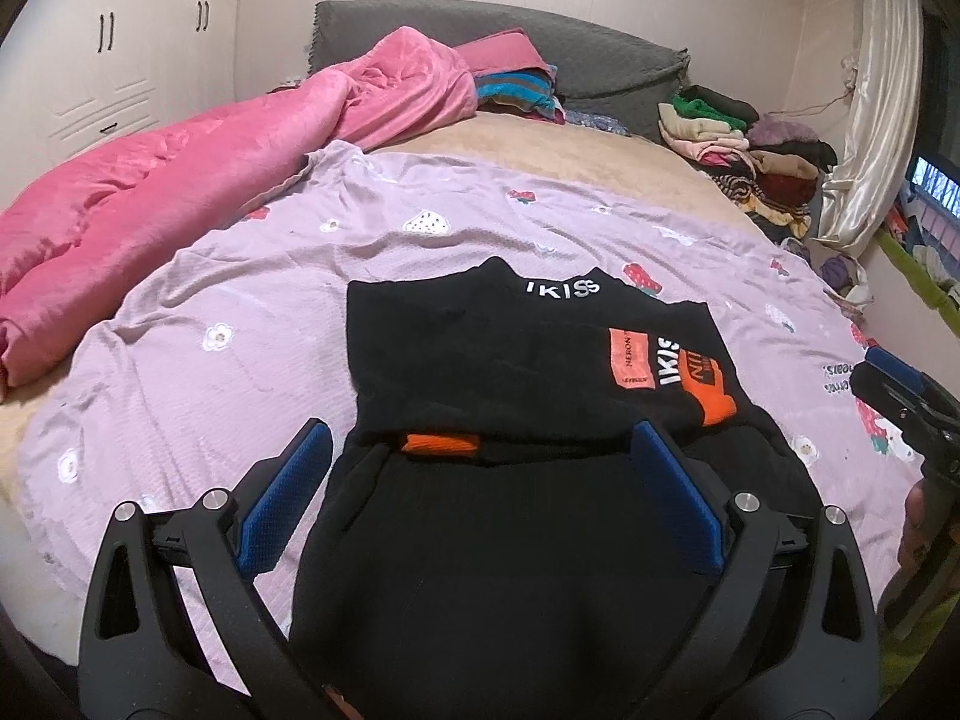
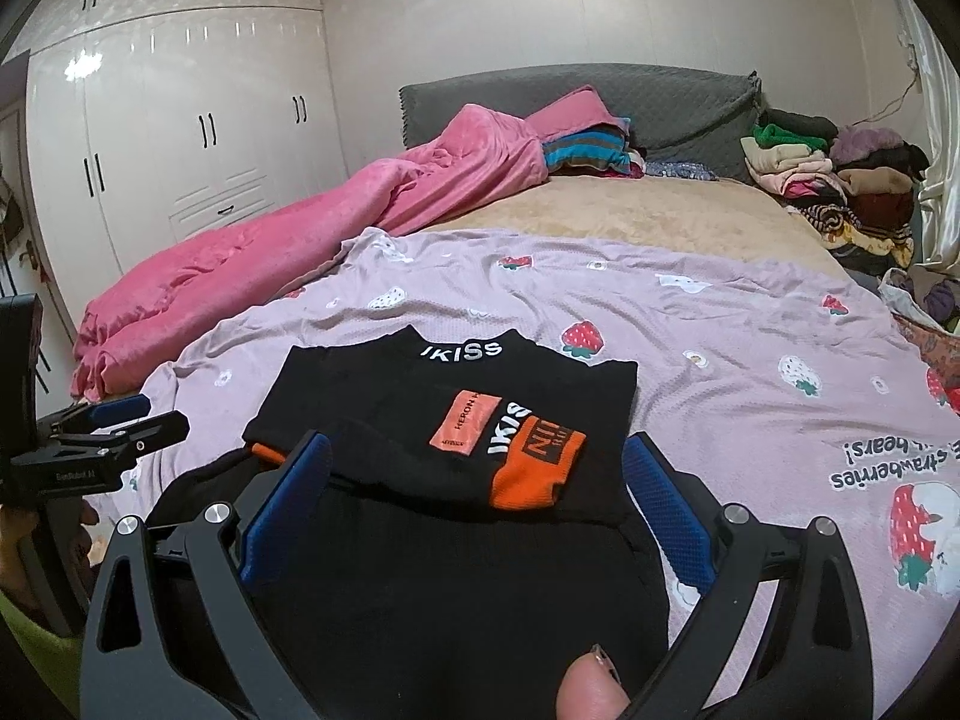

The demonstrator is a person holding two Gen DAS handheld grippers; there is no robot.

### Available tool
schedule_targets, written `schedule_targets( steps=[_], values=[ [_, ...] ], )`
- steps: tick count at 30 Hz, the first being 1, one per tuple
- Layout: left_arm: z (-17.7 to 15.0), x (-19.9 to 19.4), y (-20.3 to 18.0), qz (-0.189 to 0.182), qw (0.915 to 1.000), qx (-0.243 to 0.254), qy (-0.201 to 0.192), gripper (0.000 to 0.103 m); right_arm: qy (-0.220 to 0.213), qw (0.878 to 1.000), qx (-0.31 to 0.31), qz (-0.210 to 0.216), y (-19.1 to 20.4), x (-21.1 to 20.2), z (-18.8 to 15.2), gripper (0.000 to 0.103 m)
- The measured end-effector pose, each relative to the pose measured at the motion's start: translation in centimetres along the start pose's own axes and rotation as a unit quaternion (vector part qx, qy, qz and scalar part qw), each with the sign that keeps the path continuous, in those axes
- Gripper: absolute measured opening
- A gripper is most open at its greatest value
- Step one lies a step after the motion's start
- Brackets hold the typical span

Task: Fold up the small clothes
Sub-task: 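Withdraw the right tool while the left tool moves to the black shirt hem, then grasp the black shirt hem with the left tool, then the right tool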

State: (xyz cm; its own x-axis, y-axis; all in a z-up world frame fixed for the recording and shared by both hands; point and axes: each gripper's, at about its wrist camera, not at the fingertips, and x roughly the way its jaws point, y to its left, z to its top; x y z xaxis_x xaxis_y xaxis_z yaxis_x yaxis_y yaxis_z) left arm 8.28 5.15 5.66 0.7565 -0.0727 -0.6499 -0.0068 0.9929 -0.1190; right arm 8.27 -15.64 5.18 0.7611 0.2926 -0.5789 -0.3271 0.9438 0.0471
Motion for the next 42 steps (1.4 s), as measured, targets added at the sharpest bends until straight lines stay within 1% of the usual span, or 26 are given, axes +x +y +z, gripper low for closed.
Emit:
schedule_targets(
  steps=[7,11,17,27,31,33,34,35,36,38,40,42],
  values=[
    [-0.9,-1.0,0.5,0.011,0.9999,0.002,0.005,0.093,0.009,1.0,-0.008,-0.005,0.0,-1.0,-1.2,0.097],
    [-1.7,-1.3,1.0,0.017,0.9998,0.001,0.011,0.093,0.025,1.0,-0.012,-0.011,-0.2,-1.3,-2.4,0.097],
    [-3.3,-1.7,2.7,0.026,0.9992,-0.011,0.029,0.093,0.05,0.999,-0.009,-0.014,-0.9,-1.4,-4.6,0.097],
    [-6.4,-2.8,5.8,0.037,0.9966,-0.039,0.063,0.093,0.078,0.997,-0.004,-0.026,-2.6,-1.9,-7.1,0.097],
    [-7.8,-3.3,6.5,0.032,0.9958,-0.039,0.077,0.093,0.086,0.996,0.002,-0.027,-3.3,-2.1,-7.9,0.097],
    [-8.3,-3.5,6.6,0.02,0.9956,-0.04,0.082,0.093,0.09,0.996,0.005,-0.027,-3.5,-2.2,-8.4,0.097],
    [-8.6,-3.6,6.8,0.005,0.9952,-0.046,0.087,0.093,0.092,0.995,0.005,-0.028,-3.6,-2.3,-8.6,0.097],
    [-8.9,-3.7,6.8,-0.002,0.9947,-0.048,0.091,0.093,0.092,0.995,0.005,-0.028,-3.6,-2.3,-8.7,0.097],
    [-9.3,-3.8,6.8,-0.001,0.9946,-0.044,0.094,0.091,0.093,0.995,0.005,-0.027,-3.6,-2.4,-8.8,0.097],
    [-9.8,-4.0,6.6,0.005,0.9944,-0.034,0.1,0.083,0.093,0.995,0.005,-0.027,-3.7,-2.7,-9.0,0.097],
    [-10.3,-4.0,6.6,-0.004,0.9936,-0.035,0.107,0.069,0.094,0.995,0.006,-0.027,-3.8,-2.8,-9.2,0.097],
    [-10.8,-4.0,6.6,-0.002,0.993,-0.031,0.114,0.063,0.096,0.995,0.007,-0.026,-3.9,-2.8,-9.4,0.097]
  ],
)
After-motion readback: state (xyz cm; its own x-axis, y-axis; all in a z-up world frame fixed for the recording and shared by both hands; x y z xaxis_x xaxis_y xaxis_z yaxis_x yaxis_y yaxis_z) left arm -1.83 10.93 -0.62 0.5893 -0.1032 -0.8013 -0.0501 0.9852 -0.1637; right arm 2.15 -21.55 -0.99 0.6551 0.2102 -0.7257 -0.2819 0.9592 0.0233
